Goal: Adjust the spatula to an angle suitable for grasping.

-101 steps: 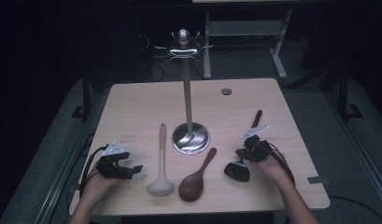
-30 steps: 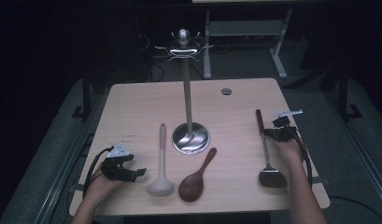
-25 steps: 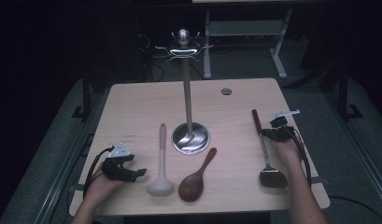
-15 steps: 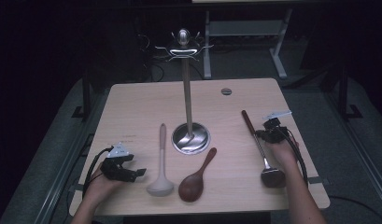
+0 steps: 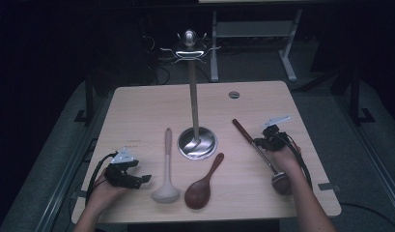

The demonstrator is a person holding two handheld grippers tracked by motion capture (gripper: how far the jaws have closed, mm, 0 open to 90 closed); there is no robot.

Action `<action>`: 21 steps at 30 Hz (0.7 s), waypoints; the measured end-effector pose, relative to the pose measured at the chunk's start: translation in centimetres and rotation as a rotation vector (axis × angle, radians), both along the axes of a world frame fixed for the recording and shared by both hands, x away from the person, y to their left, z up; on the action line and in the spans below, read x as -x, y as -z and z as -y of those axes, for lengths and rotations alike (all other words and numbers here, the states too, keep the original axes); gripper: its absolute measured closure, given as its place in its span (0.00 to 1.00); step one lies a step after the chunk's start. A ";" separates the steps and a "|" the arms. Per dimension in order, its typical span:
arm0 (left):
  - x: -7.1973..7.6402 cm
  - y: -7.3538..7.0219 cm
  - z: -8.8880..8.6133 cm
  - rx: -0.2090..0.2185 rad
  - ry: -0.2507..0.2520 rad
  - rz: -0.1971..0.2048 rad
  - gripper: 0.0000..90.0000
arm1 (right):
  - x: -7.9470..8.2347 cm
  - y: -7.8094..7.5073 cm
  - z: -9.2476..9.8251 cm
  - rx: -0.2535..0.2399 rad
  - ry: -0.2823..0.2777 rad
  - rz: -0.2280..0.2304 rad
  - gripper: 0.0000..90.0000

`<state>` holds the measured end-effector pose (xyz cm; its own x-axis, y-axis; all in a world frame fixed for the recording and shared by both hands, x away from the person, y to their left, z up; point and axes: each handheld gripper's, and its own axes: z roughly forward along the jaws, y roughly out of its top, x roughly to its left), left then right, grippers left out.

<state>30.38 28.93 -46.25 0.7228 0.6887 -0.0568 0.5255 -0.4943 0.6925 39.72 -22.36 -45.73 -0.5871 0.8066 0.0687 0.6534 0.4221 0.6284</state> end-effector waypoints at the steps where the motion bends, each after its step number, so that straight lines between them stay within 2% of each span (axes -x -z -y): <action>1: 0.0 0.0 0.0 0.000 0.002 0.001 0.19 | 0.0 0.0 -0.1 0.000 -0.007 0.000 1.00; 13: 0.0 0.0 0.0 -0.001 0.004 -0.005 0.19 | 0.6 -0.1 -1.9 -0.010 -0.149 -0.024 1.00; 17: 0.0 0.0 0.0 0.001 0.004 -0.003 0.19 | 0.8 -0.3 -2.2 -0.012 -0.178 -0.027 1.00; 21: 0.0 0.0 0.0 -0.001 0.005 0.001 0.19 | 0.9 -0.9 -2.2 -0.022 -0.181 -0.019 1.00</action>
